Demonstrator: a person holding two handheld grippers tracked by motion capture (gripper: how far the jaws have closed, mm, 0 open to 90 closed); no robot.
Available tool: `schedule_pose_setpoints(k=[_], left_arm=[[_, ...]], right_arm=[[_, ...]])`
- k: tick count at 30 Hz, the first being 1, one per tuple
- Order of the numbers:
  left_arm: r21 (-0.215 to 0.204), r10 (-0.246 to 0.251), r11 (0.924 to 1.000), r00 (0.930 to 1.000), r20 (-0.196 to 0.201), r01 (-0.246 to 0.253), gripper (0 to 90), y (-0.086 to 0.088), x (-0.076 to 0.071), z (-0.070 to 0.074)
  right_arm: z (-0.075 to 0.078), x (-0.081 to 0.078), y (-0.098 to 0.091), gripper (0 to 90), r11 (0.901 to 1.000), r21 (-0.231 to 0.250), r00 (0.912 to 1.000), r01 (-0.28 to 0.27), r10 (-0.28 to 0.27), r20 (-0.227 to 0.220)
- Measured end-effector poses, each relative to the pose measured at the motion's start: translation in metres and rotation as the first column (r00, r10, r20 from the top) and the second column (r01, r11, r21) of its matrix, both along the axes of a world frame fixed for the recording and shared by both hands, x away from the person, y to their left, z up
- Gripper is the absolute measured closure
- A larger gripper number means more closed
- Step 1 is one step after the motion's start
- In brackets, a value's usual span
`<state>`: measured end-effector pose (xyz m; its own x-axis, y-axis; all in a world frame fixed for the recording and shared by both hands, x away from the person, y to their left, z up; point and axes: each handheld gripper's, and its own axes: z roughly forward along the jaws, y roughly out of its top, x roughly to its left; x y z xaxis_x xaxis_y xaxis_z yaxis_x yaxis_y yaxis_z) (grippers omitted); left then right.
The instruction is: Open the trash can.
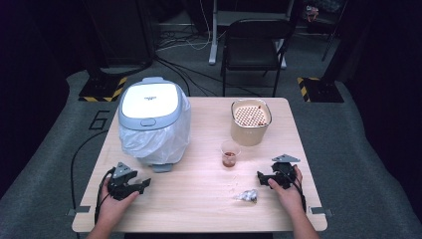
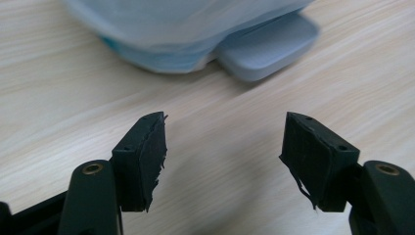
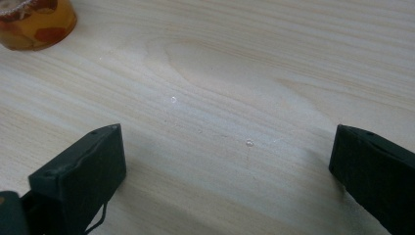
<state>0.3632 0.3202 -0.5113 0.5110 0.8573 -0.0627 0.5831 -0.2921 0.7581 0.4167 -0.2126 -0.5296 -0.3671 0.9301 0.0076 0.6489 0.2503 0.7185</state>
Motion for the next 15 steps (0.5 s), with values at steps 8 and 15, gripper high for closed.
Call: schedule_pose_setpoints(k=[8, 15], left_arm=[[-0.041, -0.084, 0.9956, 0.9964, 0.010, 0.084, 38.6, -0.022, 0.002, 0.015], [-0.026, -0.124, 0.9918, 0.9914, 0.041, 0.125, 39.1, -0.039, 0.009, 0.014]], right_arm=[[0.000, 0.000, 0.000, 0.0, 1.0000, 0.000, 1.0000, 0.000, 0.000, 0.000], [0.000, 0.000, 0.000, 0.0, 1.0000, 0.000, 1.0000, 0.000, 0.000, 0.000]])
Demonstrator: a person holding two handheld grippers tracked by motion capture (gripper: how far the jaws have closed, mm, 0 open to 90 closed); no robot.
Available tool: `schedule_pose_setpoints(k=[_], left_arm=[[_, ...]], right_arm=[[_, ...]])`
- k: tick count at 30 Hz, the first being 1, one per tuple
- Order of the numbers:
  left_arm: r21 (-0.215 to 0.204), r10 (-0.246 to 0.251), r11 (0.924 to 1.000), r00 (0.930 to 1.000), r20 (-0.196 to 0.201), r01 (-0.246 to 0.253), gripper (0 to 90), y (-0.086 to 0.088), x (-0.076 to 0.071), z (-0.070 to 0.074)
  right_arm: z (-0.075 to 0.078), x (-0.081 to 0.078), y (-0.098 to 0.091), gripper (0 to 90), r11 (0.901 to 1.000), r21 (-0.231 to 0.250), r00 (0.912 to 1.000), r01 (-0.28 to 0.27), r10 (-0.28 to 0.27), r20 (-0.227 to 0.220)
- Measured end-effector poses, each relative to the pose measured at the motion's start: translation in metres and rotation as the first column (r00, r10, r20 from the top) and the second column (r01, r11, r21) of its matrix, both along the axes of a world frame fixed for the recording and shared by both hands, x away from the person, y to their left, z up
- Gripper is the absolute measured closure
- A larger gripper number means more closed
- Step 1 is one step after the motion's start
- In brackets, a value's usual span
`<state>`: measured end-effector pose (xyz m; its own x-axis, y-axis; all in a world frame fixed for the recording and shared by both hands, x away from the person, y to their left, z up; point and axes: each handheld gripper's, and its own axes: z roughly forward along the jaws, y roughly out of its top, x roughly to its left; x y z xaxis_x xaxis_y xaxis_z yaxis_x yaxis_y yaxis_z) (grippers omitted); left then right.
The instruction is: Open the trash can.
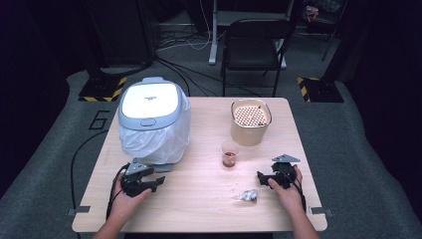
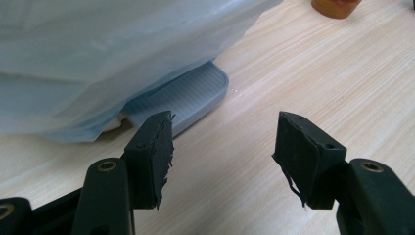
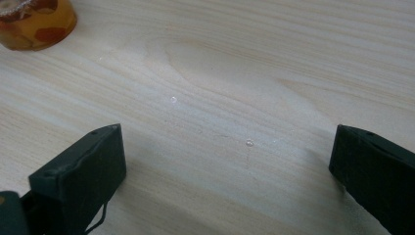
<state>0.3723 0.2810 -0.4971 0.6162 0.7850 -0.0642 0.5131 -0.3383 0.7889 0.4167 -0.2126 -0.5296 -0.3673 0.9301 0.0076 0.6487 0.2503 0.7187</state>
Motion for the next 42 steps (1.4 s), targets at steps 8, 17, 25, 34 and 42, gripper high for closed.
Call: schedule_pose_setpoints(k=[8, 17, 25, 34, 42], left_arm=[[-0.012, 0.010, 0.9999, 0.9999, -0.006, -0.010, 38.8, -0.016, 0.006, -0.004], [-0.022, 0.011, 0.9997, 0.9994, -0.032, -0.012, 38.4, -0.028, 0.011, -0.003], [-0.024, 0.039, 0.9989, 0.9992, -0.006, -0.040, 37.9, -0.032, 0.016, -0.009], [0.050, 0.007, 0.9987, 0.9971, 0.076, -0.011, 38.1, -0.035, 0.014, -0.016], [0.126, -0.006, 0.9919, 0.9939, 0.111, -0.008, 38.1, -0.042, 0.010, -0.020]], right_arm=[[0.000, 0.000, 0.000, 0.0, 1.0000, 0.000, 1.0000, 0.000, 0.000, 0.000], [0.000, 0.000, 0.000, 0.0, 1.0000, 0.000, 1.0000, 0.000, 0.000, 0.000], [0.000, 0.000, 0.000, 0.0, 1.0000, 0.000, 1.0000, 0.000, 0.000, 0.000], [0.000, 0.000, 0.000, 0.0, 1.0000, 0.000, 1.0000, 0.000, 0.000, 0.000], [0.000, 0.000, 0.000, 0.0, 1.0000, 0.000, 1.0000, 0.000, 0.000, 0.000]])
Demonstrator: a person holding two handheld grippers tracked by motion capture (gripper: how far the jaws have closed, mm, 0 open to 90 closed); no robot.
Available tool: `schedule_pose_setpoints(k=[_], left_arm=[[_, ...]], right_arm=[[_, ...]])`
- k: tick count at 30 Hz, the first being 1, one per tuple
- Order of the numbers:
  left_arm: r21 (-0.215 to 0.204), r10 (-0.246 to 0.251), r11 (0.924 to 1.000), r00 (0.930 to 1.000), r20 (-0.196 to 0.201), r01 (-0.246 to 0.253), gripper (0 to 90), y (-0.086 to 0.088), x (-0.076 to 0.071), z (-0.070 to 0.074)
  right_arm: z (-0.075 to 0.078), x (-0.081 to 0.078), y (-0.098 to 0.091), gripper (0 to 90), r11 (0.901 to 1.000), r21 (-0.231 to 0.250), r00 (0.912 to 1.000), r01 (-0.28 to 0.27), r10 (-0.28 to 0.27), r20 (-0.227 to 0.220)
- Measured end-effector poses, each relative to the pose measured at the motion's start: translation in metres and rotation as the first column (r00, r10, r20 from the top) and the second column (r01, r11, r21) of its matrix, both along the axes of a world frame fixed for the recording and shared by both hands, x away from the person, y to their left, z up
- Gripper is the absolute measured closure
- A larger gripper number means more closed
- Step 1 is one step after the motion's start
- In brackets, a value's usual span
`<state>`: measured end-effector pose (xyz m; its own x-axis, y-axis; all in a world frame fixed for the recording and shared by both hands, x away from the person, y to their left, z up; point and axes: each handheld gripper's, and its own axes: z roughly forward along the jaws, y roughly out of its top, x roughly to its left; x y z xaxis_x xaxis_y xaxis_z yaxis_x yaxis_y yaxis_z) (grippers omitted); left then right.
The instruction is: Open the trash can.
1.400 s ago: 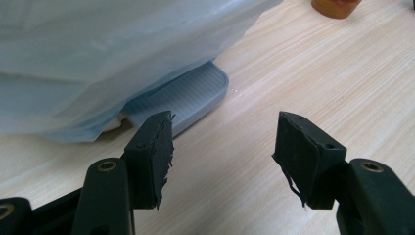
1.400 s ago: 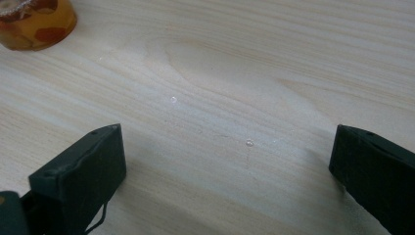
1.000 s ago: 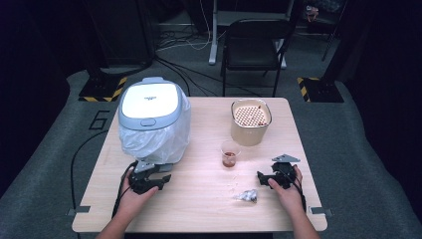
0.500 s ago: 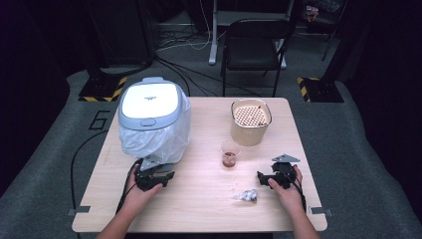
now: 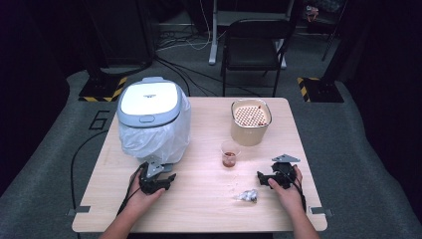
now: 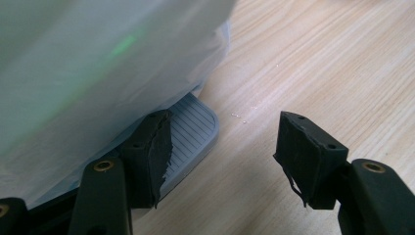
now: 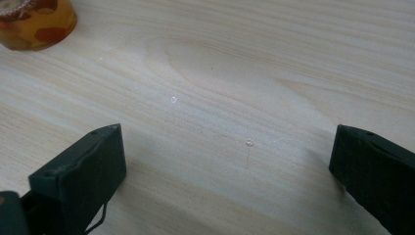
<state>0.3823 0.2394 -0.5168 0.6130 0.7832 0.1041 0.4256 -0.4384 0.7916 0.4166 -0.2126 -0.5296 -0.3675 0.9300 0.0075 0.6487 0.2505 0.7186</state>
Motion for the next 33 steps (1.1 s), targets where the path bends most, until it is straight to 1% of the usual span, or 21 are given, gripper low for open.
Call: schedule_pose_setpoints(k=[1, 2, 3, 4, 5, 7, 8, 9, 10, 12, 13, 14, 15, 22, 23, 26, 27, 28, 30, 31, 33], left_arm=[[-0.008, 0.015, 0.9998, 0.9999, -0.006, -0.015, 38.1, -0.002, -0.002, -0.002], [0.064, -0.026, 0.9977, 0.9990, 0.037, 0.024, 38.1, 0.001, 0.001, 0.000], [0.048, -0.018, 0.9987, 0.9994, 0.028, 0.017, 38.0, -0.001, 0.000, -0.002], [0.063, -0.025, 0.9977, 0.9992, 0.030, 0.023, 38.0, 0.001, 0.001, -0.002], [0.046, -0.021, 0.9987, 0.9996, 0.020, 0.020, 38.1, 0.000, 0.001, -0.004], [0.058, -0.028, 0.9980, 0.9993, 0.026, 0.026, 38.1, 0.001, 0.002, -0.006], [0.061, -0.035, 0.9975, 0.9993, 0.012, 0.034, 38.0, 0.001, 0.003, -0.007], [0.062, -0.030, 0.9977, 0.9992, 0.026, 0.029, 38.0, 0.001, 0.002, -0.008], [0.040, -0.024, 0.9989, 0.9997, 0.011, 0.023, 38.0, 0.000, 0.001, -0.009], [0.047, -0.028, 0.9985, 0.9994, 0.019, 0.027, 38.0, 0.001, 0.001, -0.010], [0.054, -0.027, 0.9982, 0.9989, 0.037, 0.025, 38.0, 0.000, 0.001, -0.011], [0.062, -0.030, 0.9977, 0.9991, 0.032, 0.028, 38.0, 0.000, 0.000, -0.011], [0.060, -0.027, 0.9979, 0.9992, 0.031, 0.025, 38.0, -0.001, 0.000, -0.011], [0.072, -0.025, 0.9972, 0.9986, 0.046, 0.021, 38.0, -0.002, -0.001, -0.011], [0.079, -0.029, 0.9966, 0.9987, 0.042, 0.026, 38.0, -0.002, -0.001, -0.011], [0.094, -0.031, 0.9952, 0.9984, 0.048, 0.027, 38.1, -0.003, -0.002, -0.011], [0.093, -0.030, 0.9954, 0.9983, 0.049, 0.025, 38.1, -0.003, -0.002, -0.011], [0.088, -0.028, 0.9958, 0.9983, 0.050, 0.024, 38.1, -0.003, -0.001, -0.011], [0.083, -0.029, 0.9963, 0.9984, 0.048, 0.025, 38.1, -0.002, -0.001, -0.011], [0.082, -0.028, 0.9964, 0.9985, 0.047, 0.024, 38.2, -0.002, -0.001, -0.011], [0.085, -0.029, 0.9961, 0.9984, 0.049, 0.025, 38.2, -0.002, -0.001, -0.011]], right_arm=[[0.000, 0.000, 0.000, 0.0, 1.0000, 0.000, 1.0000, 0.000, 0.000, 0.000], [0.000, 0.000, 0.000, 0.0, 1.0000, 0.000, 1.0000, 0.000, 0.000, 0.000], [0.000, 0.000, 0.000, 0.0, 1.0000, 0.000, 1.0000, 0.000, 0.000, 0.000], [0.000, 0.000, 0.000, 0.0, 1.0000, 0.000, 1.0000, 0.000, 0.000, 0.000], [0.000, 0.000, 0.000, 0.0, 1.0000, 0.000, 1.0000, 0.000, 0.000, 0.000], [0.000, 0.000, 0.000, 0.0, 1.0000, 0.000, 1.0000, 0.000, 0.000, 0.000], [0.000, 0.000, 0.000, 0.0, 1.0000, 0.000, 1.0000, 0.000, 0.000, 0.000], [0.000, 0.000, 0.000, 0.0, 1.0000, 0.000, 1.0000, 0.000, 0.000, 0.000], [0.000, 0.000, 0.000, 0.0, 1.0000, 0.000, 1.0000, 0.000, 0.000, 0.000], [0.000, 0.000, 0.000, 0.0, 1.0000, 0.000, 1.0000, 0.000, 0.000, 0.000], [0.000, 0.000, 0.000, 0.0, 1.0000, 0.000, 1.0000, 0.000, 0.000, 0.000], [0.000, 0.000, 0.000, 0.0, 1.0000, 0.000, 1.0000, 0.000, 0.000, 0.000], [0.000, 0.000, 0.000, 0.0, 1.0000, 0.000, 1.0000, 0.000, 0.000, 0.000], [0.000, 0.000, 0.000, 0.0, 1.0000, 0.000, 1.0000, 0.000, 0.000, 0.000], [0.000, 0.000, 0.000, 0.0, 1.0000, 0.000, 1.0000, -0.004, 0.004, -0.001], [0.000, -0.001, 0.002, 0.0, 0.9995, -0.002, 0.9995, -0.031, 0.031, -0.002], [0.000, -0.001, 0.002, 0.0, 0.9993, -0.006, 0.9994, -0.036, 0.036, 0.000], [0.000, -0.001, 0.004, 0.2, 0.9996, 0.000, 0.9996, -0.027, 0.027, -0.001], [0.000, -0.002, 0.004, 3.3, 0.9997, 0.000, 0.9997, -0.025, 0.025, 0.004], [0.001, -0.003, 0.003, 8.0, 0.9997, 0.000, 0.9997, -0.025, 0.025, 0.009], [0.004, -0.004, 0.001, 21.6, 0.9997, 0.006, 0.9997, -0.022, 0.022, 0.015]])
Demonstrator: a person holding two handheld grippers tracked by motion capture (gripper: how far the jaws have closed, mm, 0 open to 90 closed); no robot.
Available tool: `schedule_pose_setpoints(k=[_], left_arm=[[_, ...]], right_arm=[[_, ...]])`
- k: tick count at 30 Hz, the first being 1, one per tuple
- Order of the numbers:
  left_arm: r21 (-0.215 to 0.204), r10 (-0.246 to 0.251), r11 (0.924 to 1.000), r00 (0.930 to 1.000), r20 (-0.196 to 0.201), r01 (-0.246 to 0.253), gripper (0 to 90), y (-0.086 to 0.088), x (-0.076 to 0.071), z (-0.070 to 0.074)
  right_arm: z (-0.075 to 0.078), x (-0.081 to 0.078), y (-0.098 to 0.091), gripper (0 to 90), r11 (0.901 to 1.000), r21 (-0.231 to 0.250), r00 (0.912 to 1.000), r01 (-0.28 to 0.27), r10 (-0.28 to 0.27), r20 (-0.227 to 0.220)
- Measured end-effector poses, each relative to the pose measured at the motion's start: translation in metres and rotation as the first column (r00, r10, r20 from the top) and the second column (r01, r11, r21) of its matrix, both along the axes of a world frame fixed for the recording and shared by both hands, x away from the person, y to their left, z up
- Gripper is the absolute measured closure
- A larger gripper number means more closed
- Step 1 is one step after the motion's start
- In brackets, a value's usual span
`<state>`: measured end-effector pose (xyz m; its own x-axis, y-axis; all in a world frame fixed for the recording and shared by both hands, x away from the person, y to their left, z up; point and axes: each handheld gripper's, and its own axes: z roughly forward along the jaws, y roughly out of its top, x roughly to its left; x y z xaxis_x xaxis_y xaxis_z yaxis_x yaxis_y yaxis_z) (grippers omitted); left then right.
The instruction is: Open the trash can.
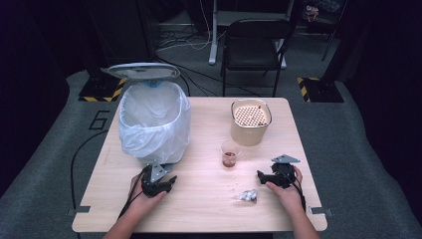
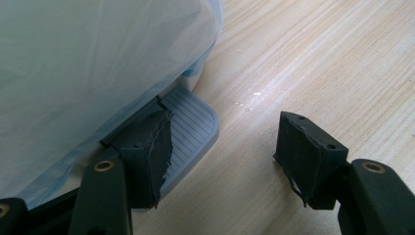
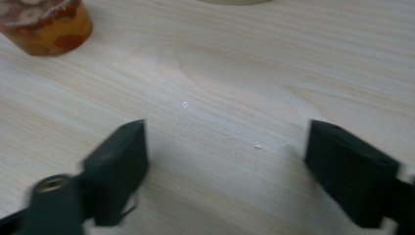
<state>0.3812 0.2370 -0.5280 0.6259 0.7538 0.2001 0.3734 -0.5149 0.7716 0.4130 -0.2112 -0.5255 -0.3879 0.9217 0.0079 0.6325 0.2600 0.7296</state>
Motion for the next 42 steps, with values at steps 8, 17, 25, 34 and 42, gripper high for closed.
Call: schedule_pose_setpoints(k=[8, 17, 25, 34, 42], left_arm=[[0.012, 0.000, 0.9999, 1.0000, 0.001, 0.000, 38.1, -0.001, -0.001, 0.000], [0.014, 0.000, 0.9999, 1.0000, 0.000, 0.000, 37.7, -0.002, -0.001, 0.000], [0.014, 0.004, 0.9999, 1.0000, 0.002, -0.004, 37.7, -0.001, -0.001, 0.000], [0.014, -0.002, 0.9999, 1.0000, -0.001, 0.002, 37.7, -0.001, -0.001, 0.000], [0.017, 0.005, 0.9998, 1.0000, 0.005, -0.005, 37.7, -0.002, -0.001, 0.000]], right_arm=[[0.022, -0.011, -0.001, 34.9, 0.9987, 0.041, 0.9971, -0.029, 0.026, 0.072], [0.033, -0.026, 0.009, 29.7, 0.9921, 0.056, 0.9923, -0.112, 0.109, 0.060], [0.045, -0.040, 0.025, 32.0, 0.9793, 0.055, 0.9799, -0.195, 0.192, 0.055], [0.050, -0.061, 0.038, 32.0, 0.9454, 0.068, 0.9477, -0.319, 0.317, 0.038], [0.035, -0.071, 0.036, 32.3, 0.9340, 0.071, 0.9366, -0.350, 0.350, 0.013]])
